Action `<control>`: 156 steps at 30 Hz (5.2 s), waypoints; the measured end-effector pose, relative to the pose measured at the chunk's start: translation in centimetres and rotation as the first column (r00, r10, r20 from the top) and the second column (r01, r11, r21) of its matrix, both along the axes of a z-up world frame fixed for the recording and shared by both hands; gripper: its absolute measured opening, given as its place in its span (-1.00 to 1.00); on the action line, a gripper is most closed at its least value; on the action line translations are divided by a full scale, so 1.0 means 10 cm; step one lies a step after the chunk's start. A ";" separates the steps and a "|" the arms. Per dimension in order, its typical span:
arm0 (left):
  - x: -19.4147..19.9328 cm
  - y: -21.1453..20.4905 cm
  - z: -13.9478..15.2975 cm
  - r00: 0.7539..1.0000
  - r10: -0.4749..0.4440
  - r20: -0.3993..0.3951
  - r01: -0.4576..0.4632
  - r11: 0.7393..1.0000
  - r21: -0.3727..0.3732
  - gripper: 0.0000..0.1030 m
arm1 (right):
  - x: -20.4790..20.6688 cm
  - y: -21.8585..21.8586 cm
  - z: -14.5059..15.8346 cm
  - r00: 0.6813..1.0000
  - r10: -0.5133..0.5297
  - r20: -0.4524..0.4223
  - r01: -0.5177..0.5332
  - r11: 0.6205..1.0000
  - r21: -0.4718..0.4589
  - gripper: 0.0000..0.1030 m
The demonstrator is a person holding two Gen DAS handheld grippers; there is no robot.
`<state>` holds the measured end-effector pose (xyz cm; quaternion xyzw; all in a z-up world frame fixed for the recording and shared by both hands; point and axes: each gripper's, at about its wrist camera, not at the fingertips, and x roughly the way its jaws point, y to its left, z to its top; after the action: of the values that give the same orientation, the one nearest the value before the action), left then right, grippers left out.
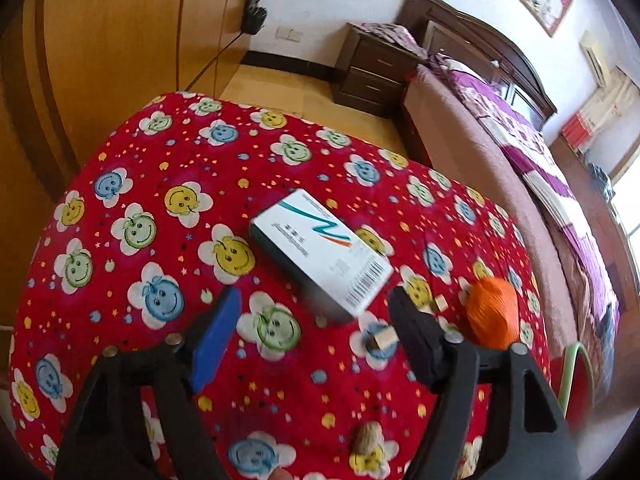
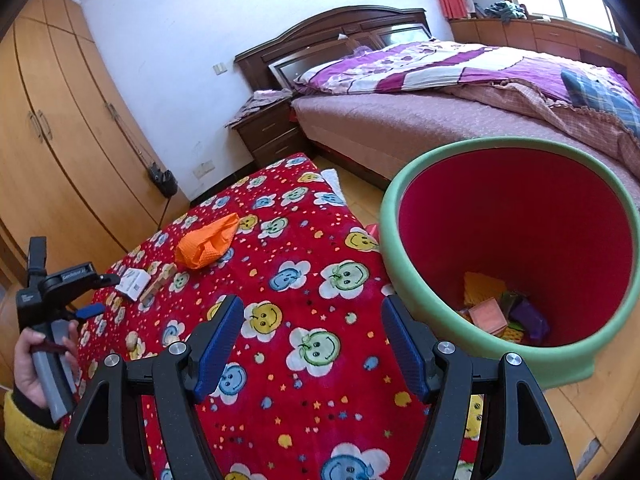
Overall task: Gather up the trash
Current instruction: 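Grasp the white MeteoSpasmyl medicine box with the left tool, then grasp the orange mesh bag with the right tool while the left tool holds the medicine box, then carry the medicine box and orange mesh bag over the red bin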
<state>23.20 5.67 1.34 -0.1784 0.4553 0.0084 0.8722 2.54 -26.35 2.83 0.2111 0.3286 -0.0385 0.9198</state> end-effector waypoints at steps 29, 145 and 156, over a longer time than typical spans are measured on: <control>0.68 -0.48 -0.32 0.996 0.033 -0.079 -0.011 0.966 0.258 0.54 | 0.11 0.01 -0.13 0.999 0.047 -0.005 -0.047 0.999 0.012 0.41; -0.80 -1.40 0.47 0.829 -0.490 0.270 0.486 0.870 0.086 -0.02 | -0.65 -0.82 0.21 0.968 -0.242 0.058 0.243 0.970 0.003 -0.86; -1.07 -2.14 0.48 0.765 -0.598 0.239 0.599 0.797 0.077 -0.02 | -0.72 -1.15 0.14 0.958 -0.281 0.061 0.279 0.959 0.047 -0.74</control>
<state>12.47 -15.69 6.12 -0.0254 0.3741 -0.2934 0.8794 -4.66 -37.84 4.26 0.2742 0.2649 -0.1550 0.9114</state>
